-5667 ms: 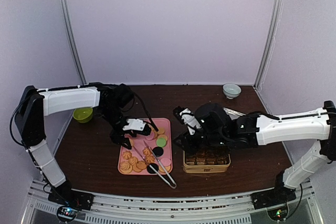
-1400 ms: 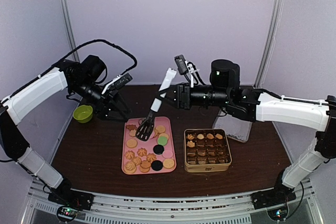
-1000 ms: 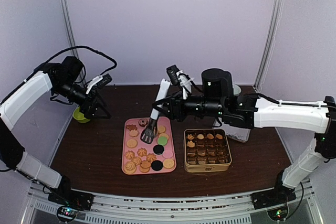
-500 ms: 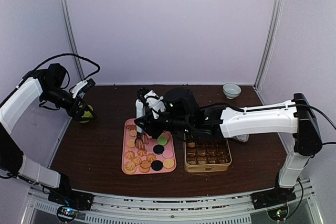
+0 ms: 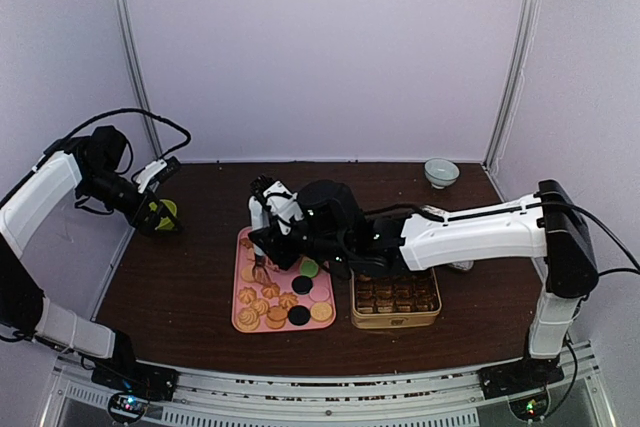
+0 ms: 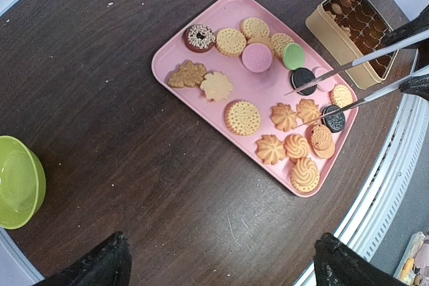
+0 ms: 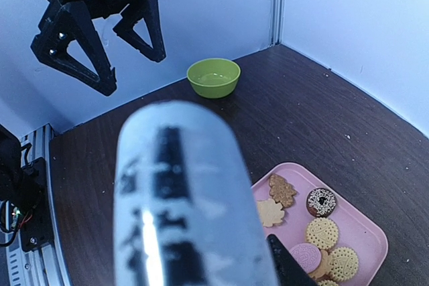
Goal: Pack the cookies
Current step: Pick up the fake cookies from the plate, then place the fake cookies in the empty pocket of the box.
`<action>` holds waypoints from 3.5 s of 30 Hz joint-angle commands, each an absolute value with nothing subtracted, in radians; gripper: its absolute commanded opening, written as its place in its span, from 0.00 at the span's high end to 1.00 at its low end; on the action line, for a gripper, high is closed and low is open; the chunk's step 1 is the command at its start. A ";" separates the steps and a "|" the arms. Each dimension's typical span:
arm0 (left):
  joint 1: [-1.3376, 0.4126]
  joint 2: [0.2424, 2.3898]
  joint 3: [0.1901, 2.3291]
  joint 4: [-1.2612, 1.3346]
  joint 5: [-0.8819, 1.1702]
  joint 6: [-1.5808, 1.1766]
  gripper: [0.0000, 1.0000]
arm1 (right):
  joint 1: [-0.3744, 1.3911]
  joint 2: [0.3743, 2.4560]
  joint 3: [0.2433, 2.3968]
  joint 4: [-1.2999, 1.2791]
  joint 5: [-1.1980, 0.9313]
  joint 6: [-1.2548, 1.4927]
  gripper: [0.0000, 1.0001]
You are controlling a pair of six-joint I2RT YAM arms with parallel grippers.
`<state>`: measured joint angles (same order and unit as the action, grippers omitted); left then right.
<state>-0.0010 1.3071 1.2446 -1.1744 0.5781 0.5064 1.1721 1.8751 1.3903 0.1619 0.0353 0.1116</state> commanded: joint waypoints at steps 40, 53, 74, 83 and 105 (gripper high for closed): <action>0.008 1.293 1.225 -1.149 0.574 0.525 0.02 | 1.189 1.940 1.315 0.295 0.109 0.178 0.60; 0.007 1.296 1.230 -1.155 0.578 0.530 0.02 | 1.192 1.911 1.285 0.246 0.149 0.173 0.66; 0.008 1.300 1.241 -1.155 0.584 0.519 0.02 | 1.166 1.715 1.323 0.222 0.179 0.114 0.79; 0.007 1.297 1.238 -1.155 0.588 0.523 0.02 | 1.103 1.524 1.138 0.202 0.246 0.112 0.80; 0.006 1.302 1.237 -1.155 0.608 0.524 0.02 | 1.020 1.129 0.772 0.061 0.354 0.157 0.78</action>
<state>-0.0010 1.3071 1.2324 -1.1748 0.5850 0.5144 1.0214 1.1645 0.7872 0.0578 0.3302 0.1299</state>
